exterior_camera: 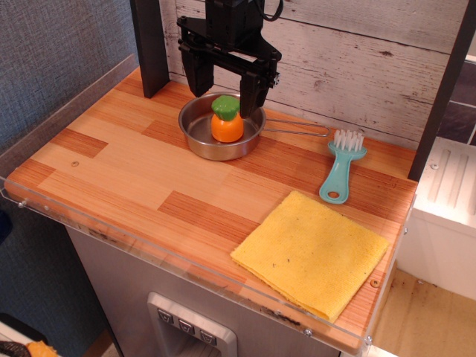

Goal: Move the towel to the board's left front edge

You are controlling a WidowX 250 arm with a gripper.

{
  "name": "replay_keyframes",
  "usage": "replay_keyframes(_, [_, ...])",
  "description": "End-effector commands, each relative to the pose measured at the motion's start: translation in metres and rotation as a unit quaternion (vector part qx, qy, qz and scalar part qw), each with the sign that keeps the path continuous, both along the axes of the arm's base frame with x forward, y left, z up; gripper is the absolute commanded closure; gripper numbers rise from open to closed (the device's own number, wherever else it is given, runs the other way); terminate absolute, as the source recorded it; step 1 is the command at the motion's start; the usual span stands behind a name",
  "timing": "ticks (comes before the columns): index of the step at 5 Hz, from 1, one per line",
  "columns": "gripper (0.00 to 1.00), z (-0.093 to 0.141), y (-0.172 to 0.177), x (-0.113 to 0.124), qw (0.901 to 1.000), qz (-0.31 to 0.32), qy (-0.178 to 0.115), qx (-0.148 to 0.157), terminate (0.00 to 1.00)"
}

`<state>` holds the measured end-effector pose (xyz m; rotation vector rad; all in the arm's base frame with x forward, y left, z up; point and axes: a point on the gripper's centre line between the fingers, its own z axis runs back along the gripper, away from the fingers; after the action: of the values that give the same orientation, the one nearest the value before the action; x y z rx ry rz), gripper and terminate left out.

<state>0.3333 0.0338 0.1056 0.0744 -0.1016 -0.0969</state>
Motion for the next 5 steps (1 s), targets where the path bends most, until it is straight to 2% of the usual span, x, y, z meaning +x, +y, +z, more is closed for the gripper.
replay_keyframes(1, [0.00, 0.000, 0.000, 0.000, 1.0000, 0.000, 0.000, 0.000, 0.00])
replay_keyframes(3, [0.00, 0.012, -0.027, -0.027, 0.9995, -0.018, -0.020, 0.019, 0.00])
replay_keyframes(4, [0.00, 0.018, -0.048, -0.045, 0.9995, -0.019, -0.024, 0.011, 0.00])
replay_keyframes(5, [0.00, 0.002, -0.069, -0.052, 0.9993, -0.032, -0.013, -0.010, 0.00])
